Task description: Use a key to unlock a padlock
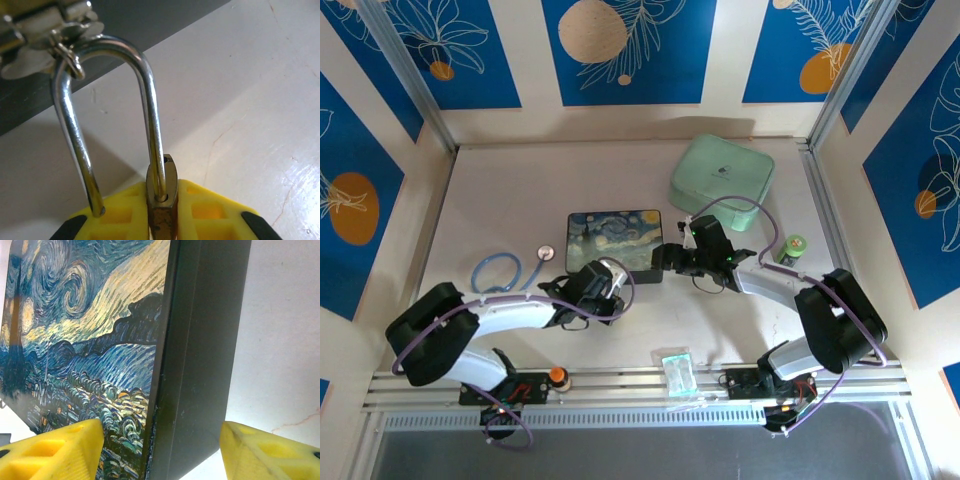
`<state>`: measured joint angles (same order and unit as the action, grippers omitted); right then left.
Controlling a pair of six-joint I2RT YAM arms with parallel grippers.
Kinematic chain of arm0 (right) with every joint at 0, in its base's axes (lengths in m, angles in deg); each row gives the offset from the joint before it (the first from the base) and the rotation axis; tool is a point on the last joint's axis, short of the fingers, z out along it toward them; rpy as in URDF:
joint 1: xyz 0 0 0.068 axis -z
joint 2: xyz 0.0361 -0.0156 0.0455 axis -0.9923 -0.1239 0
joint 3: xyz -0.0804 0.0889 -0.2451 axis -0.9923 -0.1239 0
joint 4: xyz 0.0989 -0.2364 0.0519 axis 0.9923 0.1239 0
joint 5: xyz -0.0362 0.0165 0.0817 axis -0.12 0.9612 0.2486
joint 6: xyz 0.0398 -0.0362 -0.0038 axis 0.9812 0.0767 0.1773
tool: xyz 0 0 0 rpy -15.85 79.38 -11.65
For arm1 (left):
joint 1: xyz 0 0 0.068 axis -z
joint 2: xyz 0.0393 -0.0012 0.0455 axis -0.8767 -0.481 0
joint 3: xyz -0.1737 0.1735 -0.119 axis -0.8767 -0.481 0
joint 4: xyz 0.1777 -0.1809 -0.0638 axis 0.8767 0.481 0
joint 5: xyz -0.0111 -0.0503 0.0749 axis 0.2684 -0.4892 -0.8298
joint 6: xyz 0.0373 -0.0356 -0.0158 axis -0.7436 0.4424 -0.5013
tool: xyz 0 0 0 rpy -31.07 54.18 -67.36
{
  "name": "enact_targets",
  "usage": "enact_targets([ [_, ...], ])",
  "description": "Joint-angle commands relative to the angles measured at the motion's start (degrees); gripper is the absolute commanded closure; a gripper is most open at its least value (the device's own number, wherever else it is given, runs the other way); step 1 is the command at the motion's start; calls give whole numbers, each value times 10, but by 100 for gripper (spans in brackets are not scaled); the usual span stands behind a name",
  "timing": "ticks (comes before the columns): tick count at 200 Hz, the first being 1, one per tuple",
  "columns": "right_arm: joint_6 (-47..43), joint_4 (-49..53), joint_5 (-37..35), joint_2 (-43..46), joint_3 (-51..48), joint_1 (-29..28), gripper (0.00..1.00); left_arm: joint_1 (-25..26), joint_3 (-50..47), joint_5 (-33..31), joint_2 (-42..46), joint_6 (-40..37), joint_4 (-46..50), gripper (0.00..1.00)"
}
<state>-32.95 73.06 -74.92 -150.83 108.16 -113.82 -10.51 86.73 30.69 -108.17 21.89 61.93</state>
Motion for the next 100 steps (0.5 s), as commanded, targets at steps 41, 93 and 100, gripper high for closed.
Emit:
enact_targets([
  [41, -4, 85, -4, 2, -32, -8, 37, 8, 12, -16, -29, 29, 44, 72],
  [93, -9, 95, -9, 13, -27, -5, 37, 8, 12, -51, 26, 43, 74, 54],
  [100, -9, 95, -8, 14, -27, -4, 37, 8, 12, -55, 33, 45, 78, 54],
])
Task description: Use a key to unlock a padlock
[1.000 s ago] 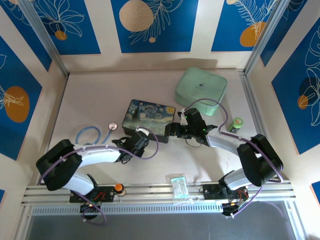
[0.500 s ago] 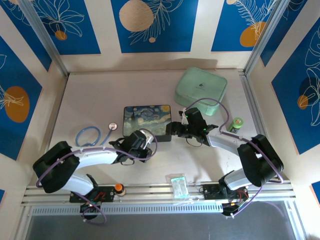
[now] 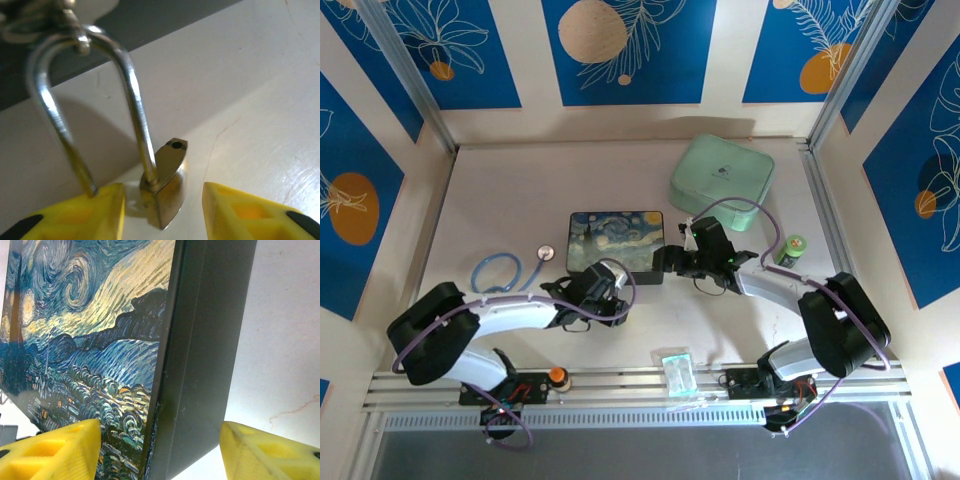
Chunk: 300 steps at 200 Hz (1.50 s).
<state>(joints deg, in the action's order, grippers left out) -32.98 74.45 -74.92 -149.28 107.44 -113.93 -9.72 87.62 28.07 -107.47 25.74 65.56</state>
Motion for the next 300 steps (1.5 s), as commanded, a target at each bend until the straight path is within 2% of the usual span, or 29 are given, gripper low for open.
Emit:
enact_targets([
  [1, -9, 81, -8, -2, -19, -3, 37, 0, 2, -29, 28, 7, 42, 53],
  [42, -19, 88, -3, 16, -6, -5, 33, 0, -7, -42, 94, 19, 38, 34],
  [74, -46, 124, -20, 45, 24, -13, 13, 0, -3, -79, 171, 31, 65, 14],
  [91, -58, 139, -66, 77, 30, -30, 0, -1, 6, -105, 208, 25, 90, 3],
  [95, -61, 141, -78, 86, 29, -34, 1, -1, 8, -112, 217, 22, 98, 1],
  [127, -56, 155, -118, 156, 23, -48, 1, -2, 49, -187, 256, -43, 169, 1],
  [159, -73, 168, -58, 196, 23, -57, 1, -11, 115, -235, 243, -175, 219, 1],
  [171, -67, 170, -57, 204, 21, -72, 1, -18, 133, -225, 231, -251, 222, 3],
  [182, -52, 169, -66, 209, 15, -90, 1, -18, 148, -202, 216, -334, 231, 8],
  [194, -31, 156, -78, 212, 3, -113, 1, -18, 168, -212, 195, -402, 244, 14],
  [207, -9, 134, -99, 211, -13, -144, 1, -23, 186, -219, 172, -461, 247, 13],
  [221, 15, 111, -141, 207, -28, -183, 1, -44, 195, -184, 151, -521, 248, 10],
  [226, 22, 104, -156, 204, -32, -196, 1, -50, 199, -167, 144, -542, 253, 6],
  [247, 49, 92, -212, 182, -40, -235, 1, -80, 215, -156, 115, -574, 248, 4],
  [252, 62, 91, -224, 175, -41, -239, 1, -91, 216, -135, 108, -588, 244, 1],
  [268, 90, 59, -215, 149, -54, -240, 1, -116, 223, -72, 80, -631, 251, 1],
  [300, 109, 14, -202, 100, -55, -253, 0, -129, 233, -86, 16, -662, 245, 1],
])
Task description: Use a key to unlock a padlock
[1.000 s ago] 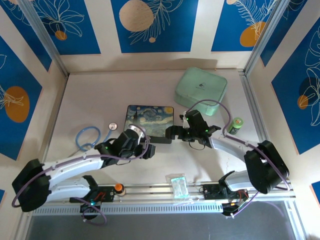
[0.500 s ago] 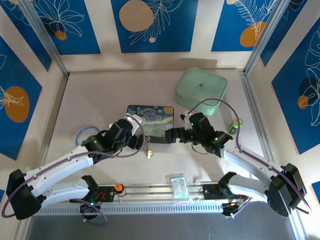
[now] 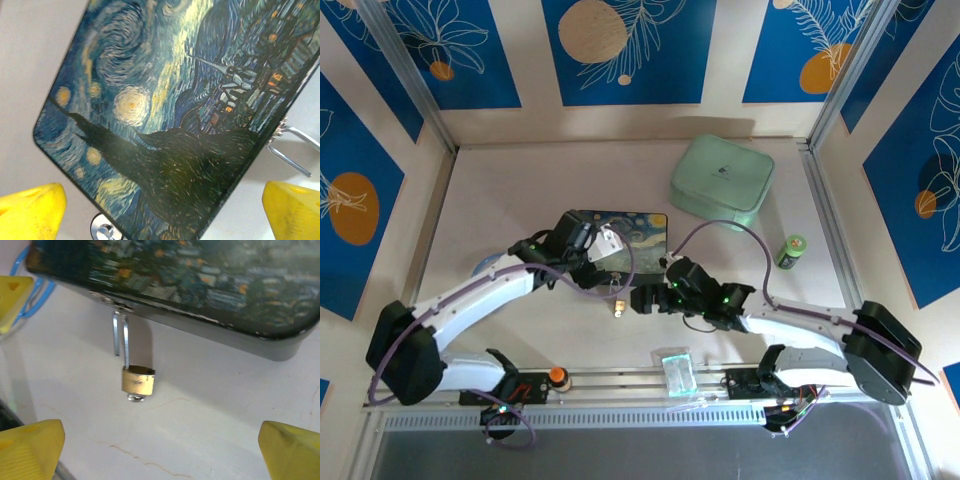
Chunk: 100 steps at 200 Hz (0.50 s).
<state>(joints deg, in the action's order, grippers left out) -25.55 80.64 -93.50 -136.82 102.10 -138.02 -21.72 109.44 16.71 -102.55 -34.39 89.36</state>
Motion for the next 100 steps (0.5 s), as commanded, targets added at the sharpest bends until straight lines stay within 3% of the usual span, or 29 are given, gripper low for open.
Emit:
enact_targets([
  [1, 35, -49, -16, -27, -2, -12, 0, -9, 15, 26, -35, -61, 6, 1],
  [30, 60, -73, -29, -69, 8, -32, 5, -9, 14, -47, -77, -58, -15, 2],
  [61, 83, -91, -38, -122, 29, -53, 14, -9, -4, -29, -73, -52, -40, 3],
  [100, 99, -112, -56, -190, 59, -67, 23, -9, -19, -20, -93, -23, -53, 12],
])
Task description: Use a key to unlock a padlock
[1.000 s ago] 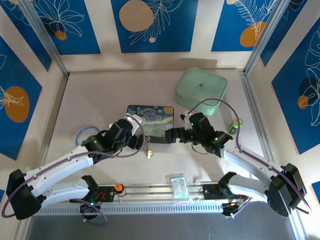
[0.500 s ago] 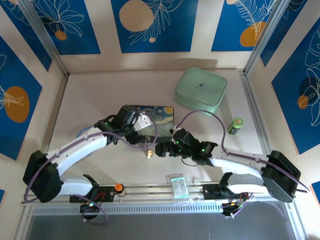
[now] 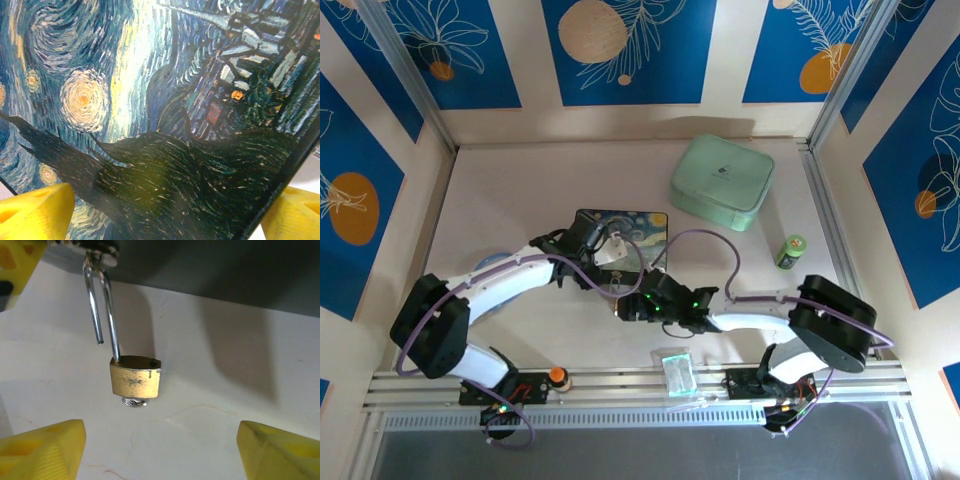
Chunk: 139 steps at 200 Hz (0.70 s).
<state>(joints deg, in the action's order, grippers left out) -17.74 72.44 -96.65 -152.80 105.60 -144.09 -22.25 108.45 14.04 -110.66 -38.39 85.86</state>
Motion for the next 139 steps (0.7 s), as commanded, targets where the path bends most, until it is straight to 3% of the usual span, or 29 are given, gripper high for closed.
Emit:
enact_targets([
  [1, 21, -31, -24, -31, 25, -7, 23, -4, -10, 7, -12, 18, -18, 12],
  [30, 21, -51, -25, -72, 38, -2, 27, -4, -25, 15, 2, 28, -35, 20],
  [98, 27, 13, -62, -125, 81, -16, 42, -3, -28, 33, 13, 54, -27, 24],
  [139, 20, 85, -86, -154, 125, -32, 59, -3, -26, 43, 11, 65, -26, 28],
])
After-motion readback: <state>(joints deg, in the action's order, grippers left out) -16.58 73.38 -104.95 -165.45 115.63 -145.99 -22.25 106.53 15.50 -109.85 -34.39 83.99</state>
